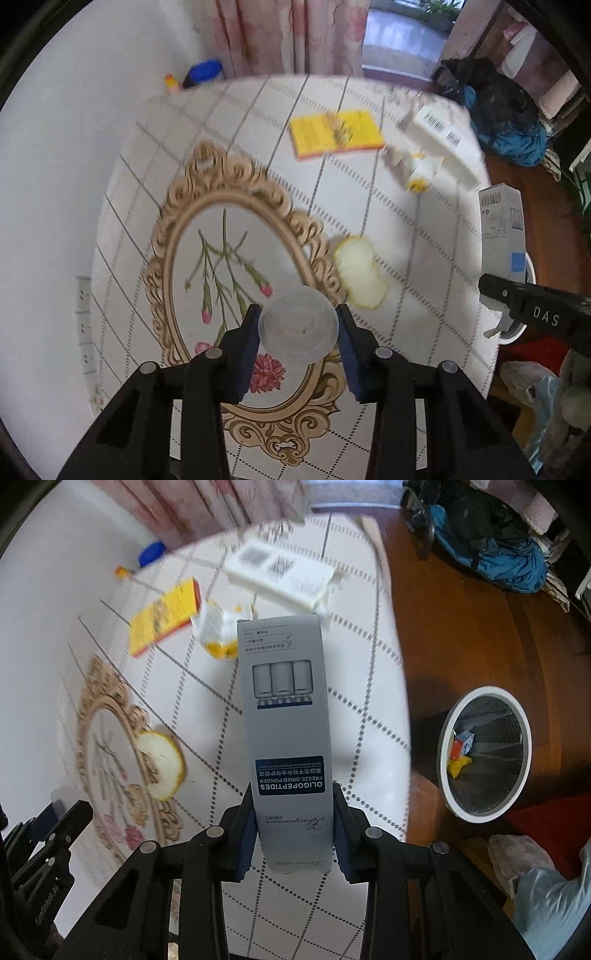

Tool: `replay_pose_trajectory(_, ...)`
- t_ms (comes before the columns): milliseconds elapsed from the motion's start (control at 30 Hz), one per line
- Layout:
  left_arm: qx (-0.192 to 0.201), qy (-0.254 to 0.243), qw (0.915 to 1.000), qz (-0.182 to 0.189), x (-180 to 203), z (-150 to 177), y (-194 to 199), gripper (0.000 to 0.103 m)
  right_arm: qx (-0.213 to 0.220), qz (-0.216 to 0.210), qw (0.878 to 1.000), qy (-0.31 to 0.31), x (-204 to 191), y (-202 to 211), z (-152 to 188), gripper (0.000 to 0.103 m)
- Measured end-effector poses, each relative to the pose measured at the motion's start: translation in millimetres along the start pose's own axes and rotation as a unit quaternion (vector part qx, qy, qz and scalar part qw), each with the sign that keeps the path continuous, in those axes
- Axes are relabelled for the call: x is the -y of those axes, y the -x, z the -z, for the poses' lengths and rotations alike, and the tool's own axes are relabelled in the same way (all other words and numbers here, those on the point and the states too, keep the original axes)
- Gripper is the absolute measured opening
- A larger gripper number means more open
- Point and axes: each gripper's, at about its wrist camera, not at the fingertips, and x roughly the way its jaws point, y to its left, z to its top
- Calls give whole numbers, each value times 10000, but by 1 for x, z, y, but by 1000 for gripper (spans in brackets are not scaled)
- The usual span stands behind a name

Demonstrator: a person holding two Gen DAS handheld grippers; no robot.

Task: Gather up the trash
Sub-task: 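Carry the cup and white box over the bin and open both grippers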

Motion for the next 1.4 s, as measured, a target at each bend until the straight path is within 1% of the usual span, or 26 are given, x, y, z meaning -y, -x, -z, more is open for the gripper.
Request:
replay_pose_trajectory(67, 136, -62, 9999, -2, 4, -7, 11, 36, 116, -105, 9999, -59, 5, 18, -6, 37)
replay_pose_trajectory(100, 226, -102, 9997, 12, 13, -10, 21, 36, 193, -156, 9996, -99, 11, 28, -9, 37)
replay_pose_trajectory(133, 284, -139, 9995, 22, 11, -16, 28, 36, 293, -229, 9992, -159, 20, 41, -9, 37)
replay_pose_trajectory(200, 441, -239, 9987, 81, 28, -23, 44, 36, 421, -314, 9983, -265, 32, 58, -9, 37)
replay_pose_trajectory(233, 500, -281, 9983, 110, 34, -24, 50, 36, 522, -362, 9973, -362, 45, 71, -8, 37)
replay_pose_trajectory(333, 639, -447, 9966, 259, 70, -36, 65, 36, 709, -416, 9949, -592, 74, 97, -7, 37)
replay_pose_trajectory(467, 753, -723, 9929, 567, 128, -46, 78, 36, 914, -407, 9895, -1043, 135, 127, 3, 37)
replay_pose_trajectory(500, 752, -829, 9914, 678, 148, -47, 79, 36, 949, -377, 9872, -1226, 160, 133, 8, 37)
replay_pose_trajectory(533, 739, -917, 9901, 769, 165, -49, 78, 36, 956, -352, 9862, -1307, 172, 135, 10, 37)
replay_pose_trajectory(600, 653, -1084, 9871, 983, 199, -50, 73, 36, 925, -258, 9825, -1596, 210, 134, 19, 37)
replay_pose_trajectory(667, 498, -1217, 9835, 1238, 236, -52, 60, 36, 829, -263, 9784, -1873, 242, 126, 27, 37)
replay_pose_trajectory(733, 319, -1378, 9795, 1436, 273, -52, 44, 36, 726, -242, 9733, -2163, 281, 107, 36, 37)
replay_pose_trajectory(767, 231, -1454, 9772, 1527, 290, -52, 35, 36, 688, -235, 9721, -2232, 291, 101, 38, 37)
replay_pose_trajectory(833, 67, -1605, 9731, 1649, 319, -51, 21, 36, 570, -315, 9655, -2520, 323, 77, 46, 37)
replay_pose_trajectory(867, -10, -1664, 9712, 1707, 331, -51, 13, 36, 532, -338, 9641, -2579, 331, 70, 48, 37)
replay_pose_trajectory(933, -135, -1831, 9673, 1747, 357, -47, -4, 36, 484, -371, 9593, -2756, 356, 48, 52, 37)
replay_pose_trajectory(1000, -239, -1976, 9636, 1786, 377, -44, -20, 36, 449, -330, 9577, -2823, 374, 33, 56, 37)
replay_pose_trajectory(1100, -430, -2164, 9580, 1833, 404, -40, -44, 37, 400, -388, 9551, -2911, 399, 10, 58, 37)
replay_pose_trajectory(1167, -551, -2209, 9562, 1842, 417, -37, -60, 37, 342, -442, 9535, -2962, 412, -13, 58, 37)
replay_pose_trajectory(1233, -591, -2241, 9573, 1728, 428, -35, -74, 37, 286, -476, 9529, -2980, 419, -29, 58, 38)
replay_pose_trajectory(1300, -617, -2322, 9575, 1594, 438, -32, -88, 47, 257, -582, 9516, -3008, 429, -50, 59, 38)
replay_pose_trajectory(1333, -612, -2325, 9576, 1585, 441, -32, -93, 51, 271, -593, 9510, -3022, 433, -59, 60, 38)
replay_pose_trajectory(1367, -587, -2338, 9581, 1547, 443, -31, -96, 63, 244, -583, 9517, -3004, 437, -70, 60, 39)
replay_pose_trajectory(1400, -525, -2368, 9594, 1442, 445, -31, -99, 76, 215, -577, 9523, -2989, 440, -77, 61, 48)
